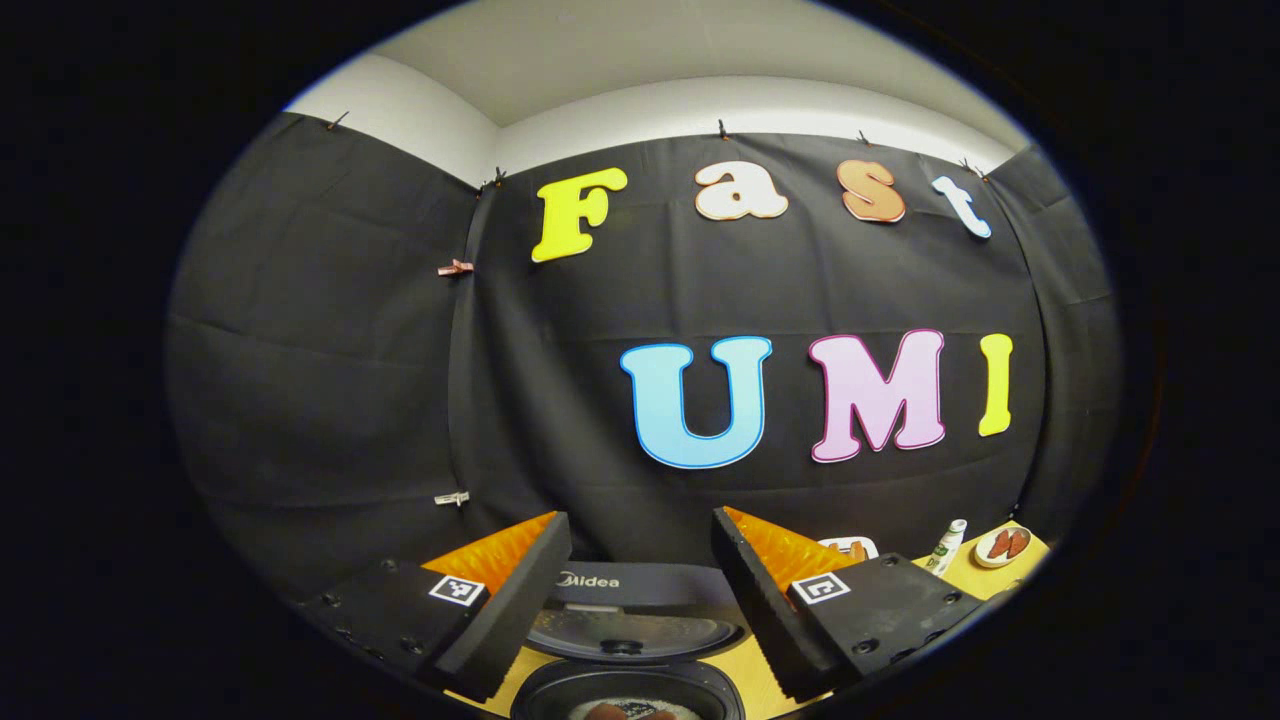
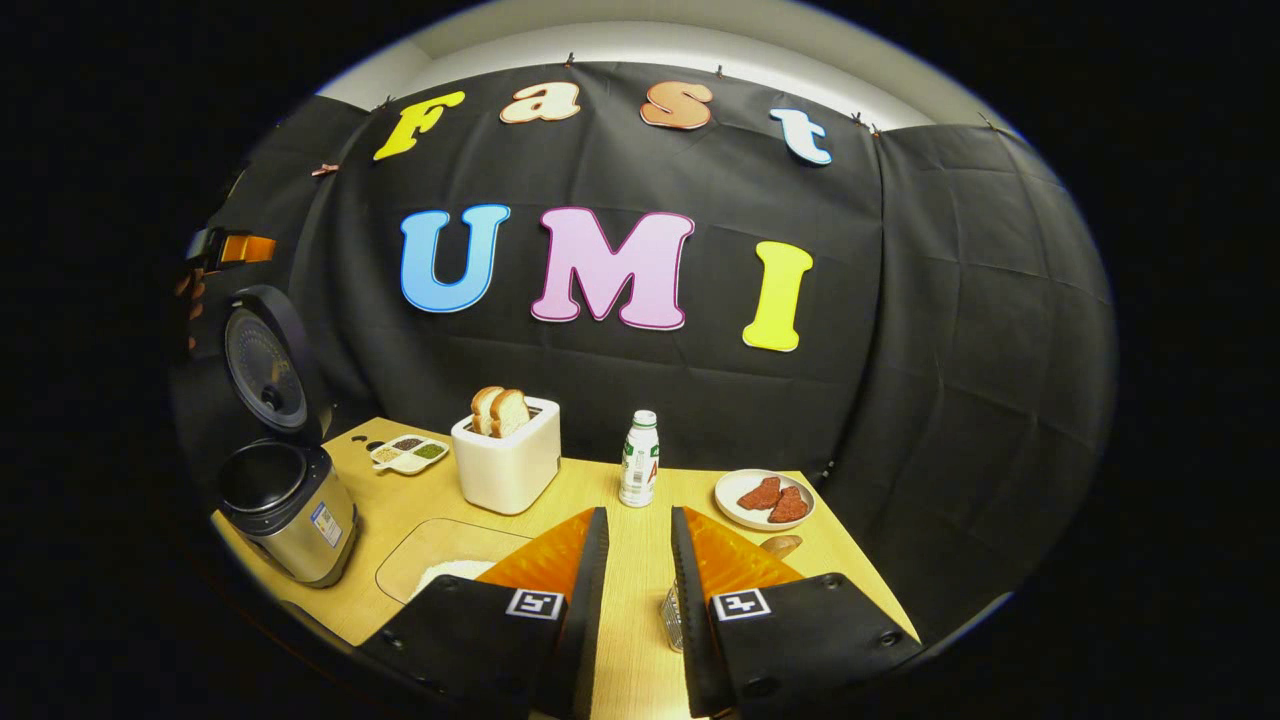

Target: Close the left gripper, press the button to open the rice cooker; take a wooden spoon from the chopstick holder with the right hand, scoop a spoonful of rice and pour it into the rice cooker, then put the wooden spoon back into the chopstick holder.

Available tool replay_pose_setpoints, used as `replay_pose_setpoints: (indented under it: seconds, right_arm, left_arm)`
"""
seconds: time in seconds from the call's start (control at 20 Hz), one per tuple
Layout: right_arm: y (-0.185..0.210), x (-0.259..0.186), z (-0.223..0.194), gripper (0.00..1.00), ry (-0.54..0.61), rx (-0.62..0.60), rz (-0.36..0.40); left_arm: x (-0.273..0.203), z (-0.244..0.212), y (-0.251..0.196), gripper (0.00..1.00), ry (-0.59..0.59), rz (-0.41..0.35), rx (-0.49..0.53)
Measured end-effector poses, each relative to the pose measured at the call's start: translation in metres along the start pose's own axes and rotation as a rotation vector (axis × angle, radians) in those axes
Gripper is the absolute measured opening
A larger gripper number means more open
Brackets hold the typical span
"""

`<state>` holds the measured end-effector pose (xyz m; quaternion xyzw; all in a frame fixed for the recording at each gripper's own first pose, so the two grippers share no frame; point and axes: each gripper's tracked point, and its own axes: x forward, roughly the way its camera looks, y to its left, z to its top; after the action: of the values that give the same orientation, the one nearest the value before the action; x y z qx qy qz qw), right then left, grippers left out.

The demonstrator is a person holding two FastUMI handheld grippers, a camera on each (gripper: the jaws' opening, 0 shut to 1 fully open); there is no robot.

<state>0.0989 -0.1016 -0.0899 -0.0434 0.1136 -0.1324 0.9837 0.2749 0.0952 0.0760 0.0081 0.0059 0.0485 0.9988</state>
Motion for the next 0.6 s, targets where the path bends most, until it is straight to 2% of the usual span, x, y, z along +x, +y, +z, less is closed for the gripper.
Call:
replay_pose_setpoints:
  seconds: [0.35,0.6]
  right_arm:
    - [0.005,0.0,0.009,0.4,-0.022,-0.009,-0.007]
    - [0.011,0.001,0.009,0.4,-0.019,-0.009,0.004]
  left_arm:
    - [0.04,-0.016,0.001,0.96,0.08,-0.02,0.05]
    - [0.036,-0.036,0.007,0.95,0.133,-0.02,-0.02]
